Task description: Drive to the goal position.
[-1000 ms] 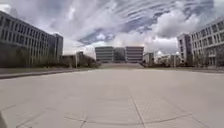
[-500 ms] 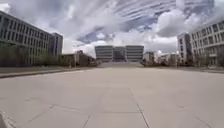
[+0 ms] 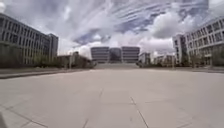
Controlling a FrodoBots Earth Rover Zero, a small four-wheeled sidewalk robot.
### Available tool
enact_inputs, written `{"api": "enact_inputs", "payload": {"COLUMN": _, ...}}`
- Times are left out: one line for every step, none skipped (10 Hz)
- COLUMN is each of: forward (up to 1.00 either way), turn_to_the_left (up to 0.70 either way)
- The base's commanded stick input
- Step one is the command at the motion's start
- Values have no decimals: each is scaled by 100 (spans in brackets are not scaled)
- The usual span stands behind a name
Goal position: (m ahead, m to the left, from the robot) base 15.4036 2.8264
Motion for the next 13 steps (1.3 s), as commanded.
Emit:
{"api": "enact_inputs", "payload": {"forward": 100, "turn_to_the_left": 11}}
{"api": "enact_inputs", "payload": {"forward": 100, "turn_to_the_left": 11}}
{"api": "enact_inputs", "payload": {"forward": 100, "turn_to_the_left": 11}}
{"api": "enact_inputs", "payload": {"forward": 100, "turn_to_the_left": 11}}
{"api": "enact_inputs", "payload": {"forward": 100, "turn_to_the_left": 11}}
{"api": "enact_inputs", "payload": {"forward": 100, "turn_to_the_left": 11}}
{"api": "enact_inputs", "payload": {"forward": 100, "turn_to_the_left": 11}}
{"api": "enact_inputs", "payload": {"forward": 100, "turn_to_the_left": 9}}
{"api": "enact_inputs", "payload": {"forward": 100, "turn_to_the_left": 10}}
{"api": "enact_inputs", "payload": {"forward": 100, "turn_to_the_left": 10}}
{"api": "enact_inputs", "payload": {"forward": 100, "turn_to_the_left": 0}}
{"api": "enact_inputs", "payload": {"forward": 100, "turn_to_the_left": 0}}
{"api": "enact_inputs", "payload": {"forward": 100, "turn_to_the_left": 0}}
